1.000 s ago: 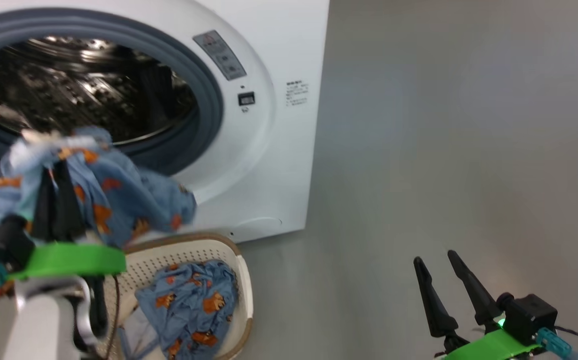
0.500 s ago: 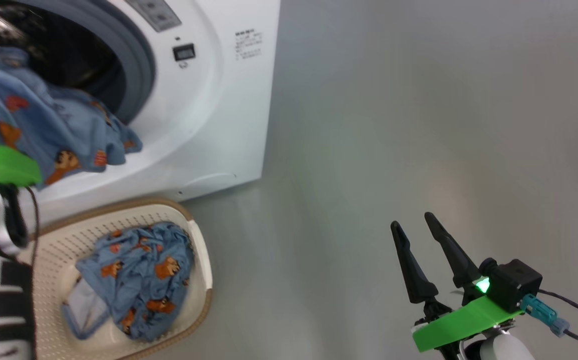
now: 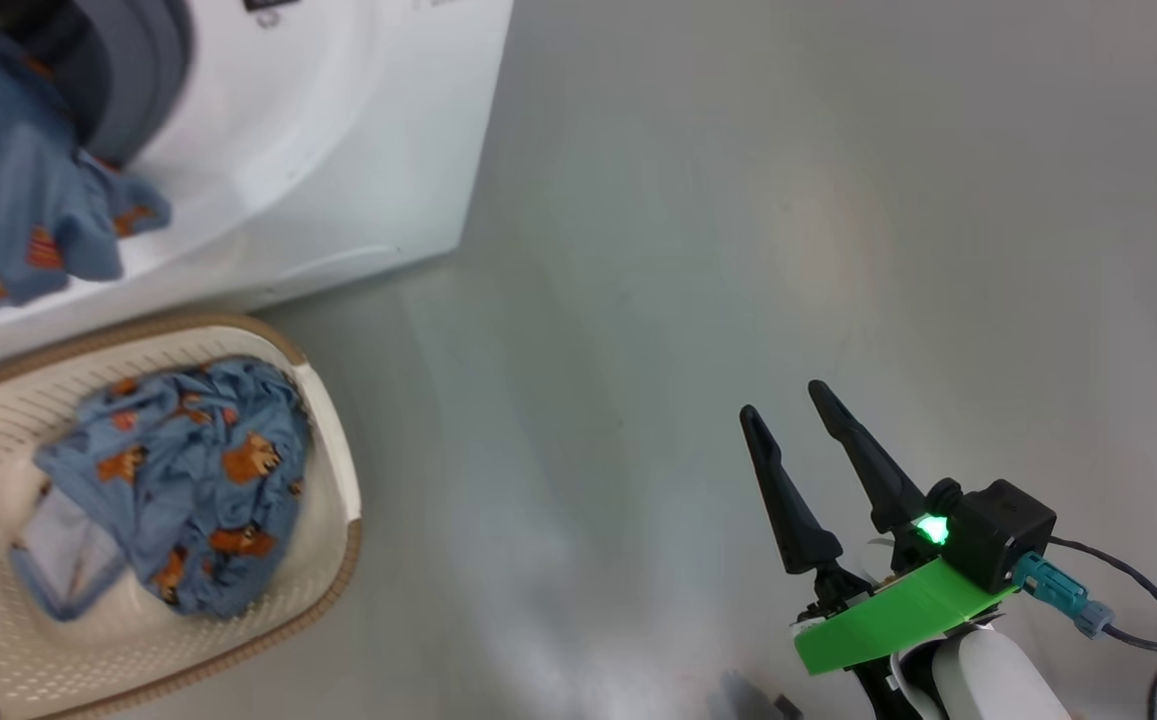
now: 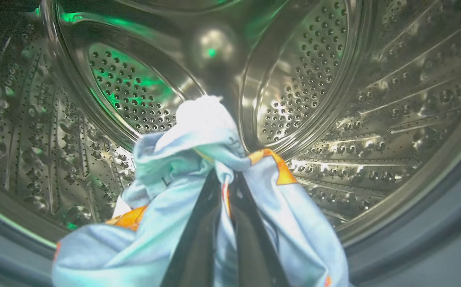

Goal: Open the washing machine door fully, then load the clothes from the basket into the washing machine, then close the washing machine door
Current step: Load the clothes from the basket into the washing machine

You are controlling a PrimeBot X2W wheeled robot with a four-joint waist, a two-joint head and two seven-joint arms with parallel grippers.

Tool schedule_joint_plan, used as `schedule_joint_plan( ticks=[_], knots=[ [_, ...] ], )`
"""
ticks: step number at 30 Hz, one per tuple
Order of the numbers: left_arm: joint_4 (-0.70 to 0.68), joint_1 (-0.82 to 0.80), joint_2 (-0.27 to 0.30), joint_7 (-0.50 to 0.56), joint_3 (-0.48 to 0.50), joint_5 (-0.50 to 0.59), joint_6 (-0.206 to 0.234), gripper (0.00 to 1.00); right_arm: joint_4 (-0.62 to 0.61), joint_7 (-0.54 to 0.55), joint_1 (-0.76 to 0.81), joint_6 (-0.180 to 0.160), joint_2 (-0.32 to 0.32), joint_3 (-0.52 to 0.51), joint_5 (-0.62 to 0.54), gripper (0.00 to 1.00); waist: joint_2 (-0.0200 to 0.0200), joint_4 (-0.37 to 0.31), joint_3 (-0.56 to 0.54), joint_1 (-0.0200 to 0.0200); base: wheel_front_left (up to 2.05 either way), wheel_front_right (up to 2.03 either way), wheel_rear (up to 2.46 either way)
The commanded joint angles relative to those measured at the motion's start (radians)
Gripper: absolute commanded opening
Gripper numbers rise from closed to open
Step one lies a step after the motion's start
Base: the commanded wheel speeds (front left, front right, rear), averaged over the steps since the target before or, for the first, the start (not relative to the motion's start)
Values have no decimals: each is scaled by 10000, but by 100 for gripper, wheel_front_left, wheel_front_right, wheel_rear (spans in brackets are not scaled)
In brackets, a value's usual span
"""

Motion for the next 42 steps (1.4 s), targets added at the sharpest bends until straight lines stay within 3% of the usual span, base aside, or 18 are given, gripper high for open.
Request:
schedule_joint_plan(
  ticks=[1,11,23,35,38,40,42],
  knots=[
    [-196,-358,517,-53,205,142,-77,0,-221,-49,-15,16,-4,236,-11,100,0,-187,473,-1,0,0,0],
    [-32,-2308,1076,-53,561,296,-78,0,-214,-49,289,16,-3,468,72,100,0,-347,1128,-1,0,0,0],
    [-847,-3612,1014,-53,1061,376,248,0,-365,-49,329,16,-3,556,214,100,0,-514,1595,-1,0,0,0],
    [785,-3669,898,-53,738,719,160,0,-292,-49,364,16,-3,478,347,100,0,-439,1607,-1,0,0,0],
    [1170,-3743,915,-53,532,871,132,43,-253,-49,348,16,-3,487,351,100,0,-375,1526,-1,0,0,0],
    [1370,-3759,914,-53,396,971,146,100,-219,-49,345,16,-3,503,350,100,0,-331,1438,-1,0,0,0],
    [1678,-3757,864,-53,355,994,247,100,-169,-49,350,16,-3,519,340,100,0,-271,1323,-1,0,0,0]
  ],
)
